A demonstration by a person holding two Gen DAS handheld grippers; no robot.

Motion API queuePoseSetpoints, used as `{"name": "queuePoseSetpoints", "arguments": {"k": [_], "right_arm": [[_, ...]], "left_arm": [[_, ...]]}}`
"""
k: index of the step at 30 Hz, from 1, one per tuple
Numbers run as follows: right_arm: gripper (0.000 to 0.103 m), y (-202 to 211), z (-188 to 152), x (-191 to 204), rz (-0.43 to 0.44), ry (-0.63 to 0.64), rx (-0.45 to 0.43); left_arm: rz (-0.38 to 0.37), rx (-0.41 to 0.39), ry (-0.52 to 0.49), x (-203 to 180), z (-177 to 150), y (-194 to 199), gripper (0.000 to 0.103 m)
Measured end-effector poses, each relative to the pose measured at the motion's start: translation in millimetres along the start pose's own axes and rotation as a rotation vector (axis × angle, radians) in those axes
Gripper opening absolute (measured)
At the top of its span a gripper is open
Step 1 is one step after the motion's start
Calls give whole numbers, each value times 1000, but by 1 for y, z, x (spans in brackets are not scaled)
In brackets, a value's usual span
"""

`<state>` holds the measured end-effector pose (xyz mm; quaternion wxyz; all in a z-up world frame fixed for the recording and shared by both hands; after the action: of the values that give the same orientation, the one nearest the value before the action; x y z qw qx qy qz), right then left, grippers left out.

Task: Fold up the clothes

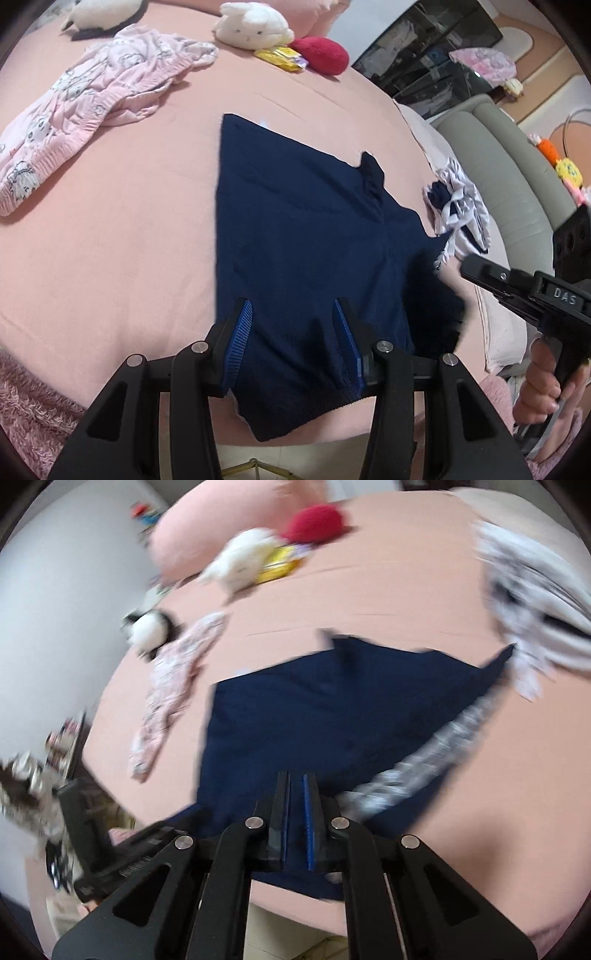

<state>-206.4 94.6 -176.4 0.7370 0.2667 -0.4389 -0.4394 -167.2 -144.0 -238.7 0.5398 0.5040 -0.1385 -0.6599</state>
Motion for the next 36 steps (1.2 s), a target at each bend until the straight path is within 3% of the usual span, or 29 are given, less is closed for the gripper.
{"name": "queuePoseSetpoints", "arguments": {"k": [3, 5, 7, 8, 9, 12, 14, 16, 22, 24, 28, 30, 33, 36], "right_arm": [[6, -31, -18, 29, 10, 57, 45], [6, -58, -41, 20, -36, 32, 111], [7, -61, -55, 9, -49, 13, 122], [12, -60, -61, 4, -53, 4, 119], [21, -48, -61, 0, -48, -4, 85], [30, 0, -49, -9, -16, -47, -60], [34, 29, -43, -28, -46, -89, -152], [34, 38, -44, -56, -133, -139, -175], [37, 29, -78, -114, -169, -318, -118], [37, 22, -85, -119, -184, -292, -94], [37, 12, -84, -100, -81, -270, -89], [40, -2, -87, -77, -36, -165, -26], [41, -18, -100, -61, -83, -20, 40], [41, -14, -103, -63, -66, -33, 15]], "left_arm": [[8, 26, -2, 4, -1, -4, 47], [-4, 26, 7, 3, -1, -4, 47], [-28, 19, 16, 0, 1, -3, 47], [-53, 19, 17, -4, 2, -4, 47], [-79, 20, 18, -8, 3, -4, 47], [-171, 38, 15, -27, 4, -7, 47], [-243, 67, 9, -45, 2, -13, 47], [-301, 129, -18, -66, -3, -23, 47], [-389, 241, -75, -112, -16, -46, 48], [-423, 269, -42, -119, -17, -51, 49], [-450, 259, 17, -122, -11, -53, 54], [-459, 251, 57, -118, -8, -54, 54], [-470, 237, 127, -115, -6, -56, 60], [-439, 263, 101, -121, -11, -65, 61]]}}
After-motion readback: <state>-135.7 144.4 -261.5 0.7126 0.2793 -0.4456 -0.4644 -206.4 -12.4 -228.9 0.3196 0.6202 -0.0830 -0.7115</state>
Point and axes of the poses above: each gripper's, at about its wrist camera, not at the fingertips, and y roughly against the way its jaws point, x to its left, z to its top, the point moved 9 cm from there along -y, roughly the way its jaws point, and after that the axes turned 4 degrees about -x, right-handed, at the moved point
